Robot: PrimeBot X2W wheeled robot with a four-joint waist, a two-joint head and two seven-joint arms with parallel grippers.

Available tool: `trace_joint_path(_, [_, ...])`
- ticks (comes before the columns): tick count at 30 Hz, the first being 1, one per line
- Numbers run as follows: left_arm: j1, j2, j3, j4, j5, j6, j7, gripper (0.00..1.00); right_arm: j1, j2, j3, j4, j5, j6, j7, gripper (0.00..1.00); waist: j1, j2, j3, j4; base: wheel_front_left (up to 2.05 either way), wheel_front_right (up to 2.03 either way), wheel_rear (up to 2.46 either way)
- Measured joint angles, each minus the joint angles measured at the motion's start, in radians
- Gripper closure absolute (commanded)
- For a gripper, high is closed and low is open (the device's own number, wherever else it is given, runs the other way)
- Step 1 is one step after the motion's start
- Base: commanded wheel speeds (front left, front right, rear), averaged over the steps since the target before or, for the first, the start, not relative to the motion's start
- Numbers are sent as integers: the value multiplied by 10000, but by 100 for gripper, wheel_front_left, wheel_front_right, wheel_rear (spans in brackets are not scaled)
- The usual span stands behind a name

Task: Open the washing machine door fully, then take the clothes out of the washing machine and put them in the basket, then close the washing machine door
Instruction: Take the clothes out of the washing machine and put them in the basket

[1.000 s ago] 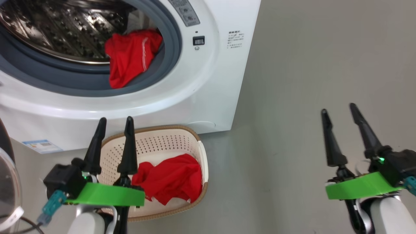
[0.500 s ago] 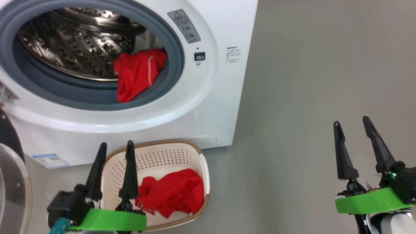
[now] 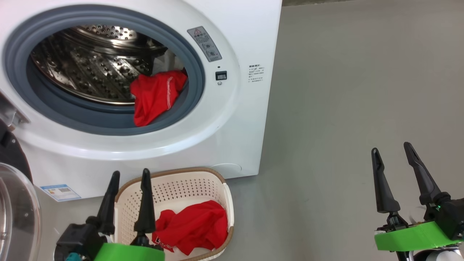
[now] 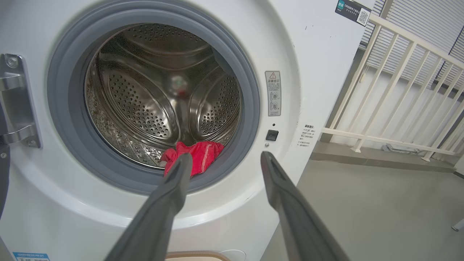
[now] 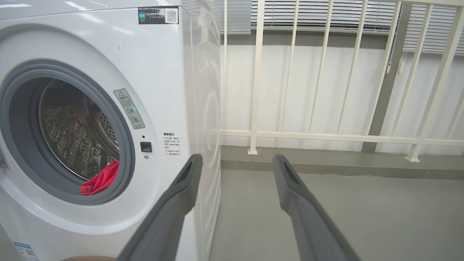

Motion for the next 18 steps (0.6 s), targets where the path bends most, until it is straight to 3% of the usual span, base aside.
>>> trace_joint_path(18, [295, 4, -86, 13, 203, 86, 0, 0, 202, 8, -109, -75, 2, 0, 0, 0, 0, 0, -183, 96, 0, 0, 0])
